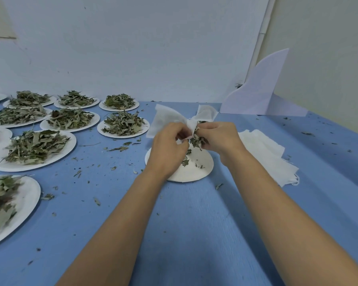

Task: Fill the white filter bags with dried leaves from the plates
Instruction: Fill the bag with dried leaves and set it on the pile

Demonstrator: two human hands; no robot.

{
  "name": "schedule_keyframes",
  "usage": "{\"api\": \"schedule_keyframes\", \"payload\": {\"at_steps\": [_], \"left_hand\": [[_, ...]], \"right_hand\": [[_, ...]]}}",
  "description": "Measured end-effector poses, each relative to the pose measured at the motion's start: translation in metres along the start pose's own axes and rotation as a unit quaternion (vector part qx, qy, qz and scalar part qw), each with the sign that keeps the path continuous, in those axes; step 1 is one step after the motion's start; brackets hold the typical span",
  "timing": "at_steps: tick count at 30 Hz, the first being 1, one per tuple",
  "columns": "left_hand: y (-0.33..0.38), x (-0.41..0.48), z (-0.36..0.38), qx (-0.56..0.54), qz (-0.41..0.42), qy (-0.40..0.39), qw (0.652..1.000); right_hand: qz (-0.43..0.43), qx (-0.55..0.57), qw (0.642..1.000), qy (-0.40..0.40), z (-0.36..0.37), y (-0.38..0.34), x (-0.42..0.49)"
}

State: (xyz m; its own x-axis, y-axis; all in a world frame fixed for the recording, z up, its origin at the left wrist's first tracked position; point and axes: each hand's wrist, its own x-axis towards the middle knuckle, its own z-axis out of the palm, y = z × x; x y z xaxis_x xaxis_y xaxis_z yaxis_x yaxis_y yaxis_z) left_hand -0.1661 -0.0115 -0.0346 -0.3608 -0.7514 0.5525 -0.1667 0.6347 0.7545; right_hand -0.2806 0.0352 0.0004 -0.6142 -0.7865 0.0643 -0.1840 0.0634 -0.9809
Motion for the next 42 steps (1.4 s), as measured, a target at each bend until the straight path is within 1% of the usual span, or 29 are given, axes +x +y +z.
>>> {"api": "schedule_keyframes", "payload": {"at_steps": [4,7,10,13,16,20,22,27,33,36,38,42], "left_hand": [[0.005,-0.001,0.001,-0.058,-0.051,-0.038,0.996],[0.005,-0.001,0.003,-0.061,-0.061,-0.055,0.995],[0.002,0.002,0.000,-0.029,-0.046,-0.022,0.998],[-0.001,0.003,-0.004,-0.014,-0.031,0.012,0.999],[-0.001,0.005,-0.006,0.007,-0.009,0.027,1.000],[-0.001,0.008,-0.008,-0.009,-0.012,0.048,0.999],[-0.002,0.009,-0.009,-0.012,-0.016,0.056,0.998],[-0.002,0.009,-0.010,-0.012,-0.018,0.070,0.997],[-0.004,0.010,-0.013,-0.037,-0.041,0.066,0.996],[-0.008,0.009,-0.013,-0.021,-0.046,0.066,0.997],[-0.010,0.009,-0.013,-0.010,-0.050,0.080,0.996],[-0.012,0.010,-0.015,-0.019,-0.075,0.105,0.991]], "right_hand": [[0.005,0.052,0.999,0.013,0.009,0.006,0.000],[0.011,0.076,0.997,0.027,0.015,0.009,0.001],[0.017,0.113,0.993,0.005,0.021,0.008,-0.005],[0.018,0.119,0.993,-0.002,0.029,0.008,-0.009],[0.016,0.123,0.991,-0.041,0.030,0.006,-0.012],[0.037,0.185,0.974,-0.121,0.023,-0.001,-0.011],[0.056,0.209,0.966,-0.139,0.023,-0.002,-0.011],[0.032,0.143,0.983,-0.109,0.025,-0.004,-0.011],[0.046,0.205,0.970,-0.123,0.026,-0.004,-0.011],[0.032,0.202,0.971,-0.120,0.028,-0.002,-0.013],[0.028,0.194,0.973,-0.125,0.030,-0.001,-0.014],[0.022,0.159,0.975,-0.154,0.027,-0.002,-0.014]]}}
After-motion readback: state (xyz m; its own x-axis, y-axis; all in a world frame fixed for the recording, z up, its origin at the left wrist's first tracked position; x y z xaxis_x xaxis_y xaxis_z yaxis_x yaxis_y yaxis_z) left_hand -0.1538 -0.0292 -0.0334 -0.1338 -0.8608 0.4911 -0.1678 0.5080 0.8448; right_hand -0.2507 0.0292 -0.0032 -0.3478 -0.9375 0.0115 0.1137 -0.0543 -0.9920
